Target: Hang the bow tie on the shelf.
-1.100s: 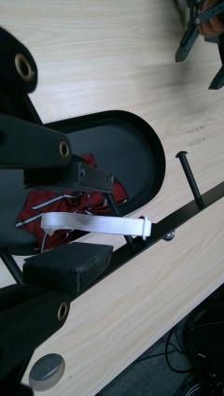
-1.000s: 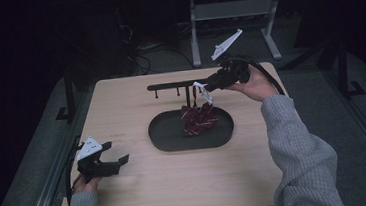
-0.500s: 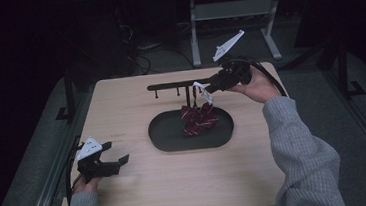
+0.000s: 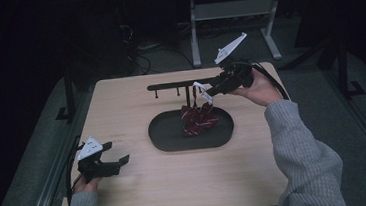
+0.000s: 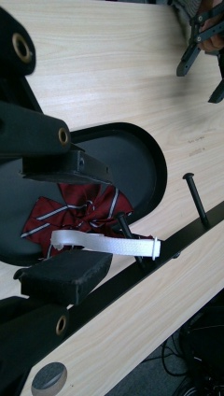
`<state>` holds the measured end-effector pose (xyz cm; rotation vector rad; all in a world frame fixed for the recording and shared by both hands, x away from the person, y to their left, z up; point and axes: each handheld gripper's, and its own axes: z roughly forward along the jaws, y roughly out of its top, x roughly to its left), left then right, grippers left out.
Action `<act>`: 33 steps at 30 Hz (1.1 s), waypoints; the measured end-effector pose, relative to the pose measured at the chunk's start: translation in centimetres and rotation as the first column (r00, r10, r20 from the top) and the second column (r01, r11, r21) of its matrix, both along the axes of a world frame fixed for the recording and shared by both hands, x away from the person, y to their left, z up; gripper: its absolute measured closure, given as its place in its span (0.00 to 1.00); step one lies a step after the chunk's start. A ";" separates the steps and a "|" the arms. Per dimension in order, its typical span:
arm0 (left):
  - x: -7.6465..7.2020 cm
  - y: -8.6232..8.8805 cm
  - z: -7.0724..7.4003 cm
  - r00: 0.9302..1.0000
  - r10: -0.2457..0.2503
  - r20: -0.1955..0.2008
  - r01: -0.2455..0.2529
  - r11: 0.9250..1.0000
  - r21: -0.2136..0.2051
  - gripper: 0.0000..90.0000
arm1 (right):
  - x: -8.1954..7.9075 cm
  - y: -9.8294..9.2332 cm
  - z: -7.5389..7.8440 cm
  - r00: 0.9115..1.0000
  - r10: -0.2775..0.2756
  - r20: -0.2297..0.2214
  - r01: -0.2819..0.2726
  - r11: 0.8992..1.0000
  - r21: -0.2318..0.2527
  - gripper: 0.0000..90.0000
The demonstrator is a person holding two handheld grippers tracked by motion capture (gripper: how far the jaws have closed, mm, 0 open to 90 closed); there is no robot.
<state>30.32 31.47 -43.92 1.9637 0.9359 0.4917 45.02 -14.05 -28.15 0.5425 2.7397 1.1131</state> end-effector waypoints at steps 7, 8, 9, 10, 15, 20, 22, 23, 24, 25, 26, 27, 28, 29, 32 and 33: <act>0.0 0.0 0.0 1.000 -0.002 0.004 0.002 1.000 0.000 0.14 | -0.4 -0.1 0.0 1.000 -0.001 -0.004 0.001 1.000 0.010 0.59; 0.0 0.0 0.0 1.000 -0.001 0.004 0.001 1.000 0.000 0.14 | -0.5 -0.1 0.0 1.000 0.001 -0.001 -0.001 1.000 0.010 0.59; 0.0 0.1 0.0 1.000 -0.002 0.004 0.002 1.000 0.002 0.14 | -0.6 -0.2 0.0 1.000 0.002 0.002 -0.002 1.000 0.007 0.58; 0.0 0.0 0.0 1.000 -0.001 0.004 0.001 1.000 0.001 0.14 | -0.7 -0.1 0.0 1.000 0.001 -0.002 -0.001 1.000 0.011 0.58; 0.0 0.0 0.0 1.000 0.000 0.003 0.000 1.000 0.001 0.14 | -1.0 -0.1 -0.2 1.000 0.010 0.004 -0.011 1.000 0.014 0.57; 0.0 0.0 0.0 1.000 0.000 0.003 0.000 1.000 0.001 0.14 | -1.5 -0.1 -0.3 1.000 0.020 0.001 -0.020 1.000 0.014 0.55; 0.0 0.0 0.0 1.000 -0.001 0.004 0.001 1.000 0.001 0.14 | -1.7 -0.1 -0.4 1.000 0.020 -0.001 -0.020 1.000 0.014 0.55; 0.0 0.0 0.0 1.000 -0.001 0.004 0.001 1.000 0.000 0.14 | -1.7 -0.1 -0.4 1.000 0.021 -0.001 -0.021 1.000 0.013 0.55; 0.0 0.1 0.0 1.000 -0.001 0.004 0.001 1.000 0.002 0.14 | -1.7 -0.1 -0.4 1.000 0.024 0.001 -0.024 1.000 0.012 0.55; 0.0 0.1 0.0 1.000 -0.001 0.003 0.001 1.000 0.001 0.14 | -1.8 -0.2 -0.5 1.000 0.026 0.002 -0.026 1.000 0.010 0.54; 0.0 0.1 0.0 1.000 -0.001 0.003 0.001 1.000 0.002 0.14 | -1.8 -0.2 -0.5 1.000 0.027 0.003 -0.027 1.000 0.008 0.54; 0.0 0.0 0.0 1.000 -0.001 0.004 0.001 1.000 0.001 0.14 | -1.9 -0.2 -0.6 1.000 0.025 0.000 -0.025 1.000 0.010 0.53; 0.0 0.0 0.0 1.000 -0.001 0.004 0.001 1.000 0.002 0.14 | -2.0 -0.2 -0.6 1.000 0.026 -0.003 -0.026 1.000 0.014 0.53; 0.0 0.0 0.0 1.000 0.000 0.004 0.000 1.000 0.001 0.14 | -2.1 -0.2 -0.7 1.000 0.026 -0.006 -0.026 0.999 0.018 0.53; 0.0 0.0 0.0 1.000 0.000 0.002 0.000 1.000 0.005 0.14 | -2.3 -0.3 -0.9 1.000 0.029 -0.005 -0.029 0.999 0.021 0.52; 0.0 0.0 0.0 1.000 0.000 0.002 0.000 1.000 0.002 0.14 | -2.4 -0.4 -0.9 1.000 0.027 -0.012 -0.027 0.999 0.022 0.52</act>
